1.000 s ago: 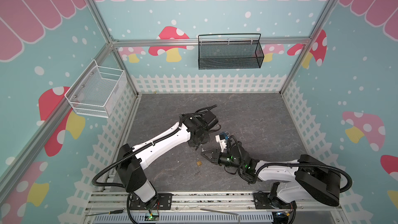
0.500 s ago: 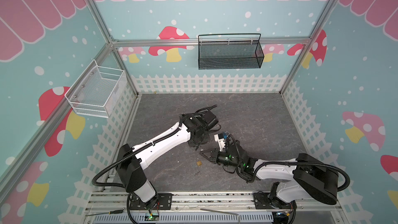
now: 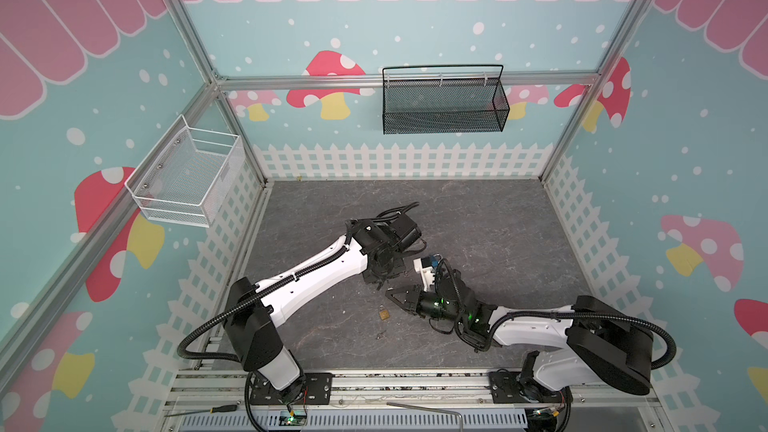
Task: Unlock with the key
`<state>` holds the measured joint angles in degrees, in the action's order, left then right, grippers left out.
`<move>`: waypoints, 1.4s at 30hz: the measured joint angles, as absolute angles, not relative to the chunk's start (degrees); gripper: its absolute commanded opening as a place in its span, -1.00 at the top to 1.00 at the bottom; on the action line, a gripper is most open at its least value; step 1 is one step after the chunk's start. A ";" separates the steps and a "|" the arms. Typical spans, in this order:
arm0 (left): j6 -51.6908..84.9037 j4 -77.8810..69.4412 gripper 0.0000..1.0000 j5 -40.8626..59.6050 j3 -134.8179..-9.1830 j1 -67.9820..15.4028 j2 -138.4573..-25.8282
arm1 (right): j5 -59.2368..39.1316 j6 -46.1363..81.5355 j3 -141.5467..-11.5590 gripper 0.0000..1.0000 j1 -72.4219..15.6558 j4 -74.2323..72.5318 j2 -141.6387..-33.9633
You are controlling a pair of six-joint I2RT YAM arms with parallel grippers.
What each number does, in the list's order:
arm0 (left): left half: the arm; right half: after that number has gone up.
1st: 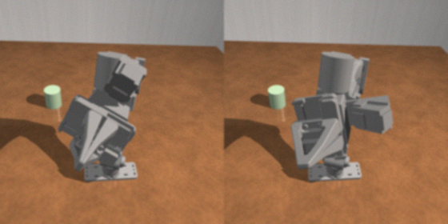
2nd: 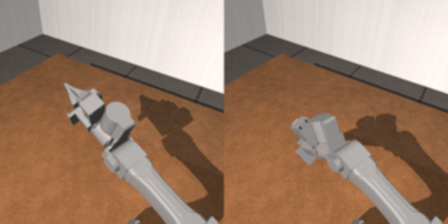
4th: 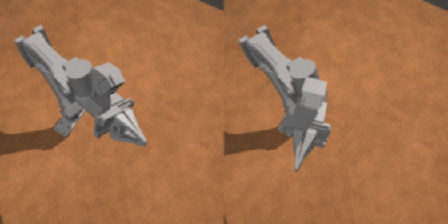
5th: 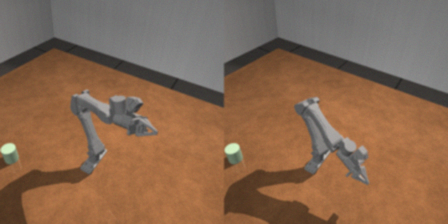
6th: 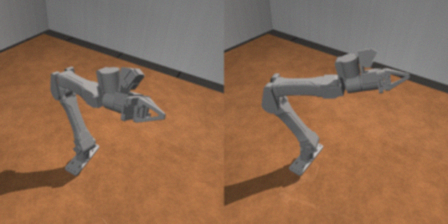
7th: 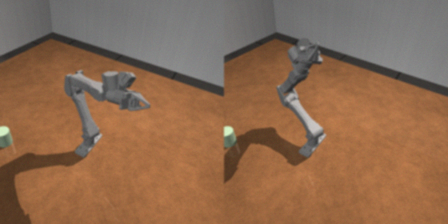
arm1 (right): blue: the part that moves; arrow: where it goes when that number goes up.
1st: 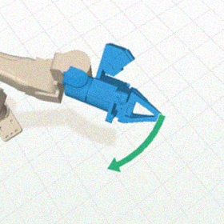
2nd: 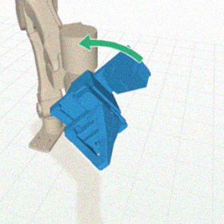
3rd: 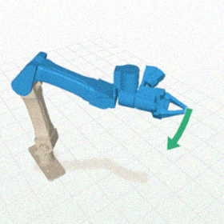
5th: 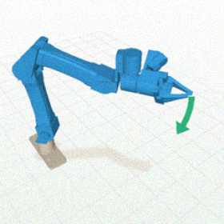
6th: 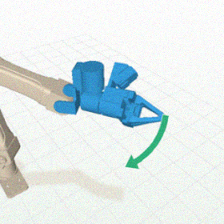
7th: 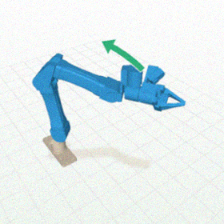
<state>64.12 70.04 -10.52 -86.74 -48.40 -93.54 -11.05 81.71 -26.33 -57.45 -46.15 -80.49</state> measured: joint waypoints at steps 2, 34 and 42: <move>64.12 70.02 1.00 -10.50 -86.70 -48.45 -93.49 | -10.94 81.71 -26.44 1.00 -57.45 -45.84 -80.49; 65.21 67.24 1.00 -11.84 -86.00 -51.51 -93.43 | -4.93 72.23 -30.09 1.00 -57.87 -27.68 -73.14; 68.29 65.73 1.00 -12.21 -84.49 -52.16 -92.33 | -3.38 71.02 -30.11 1.00 -58.19 -25.93 -72.07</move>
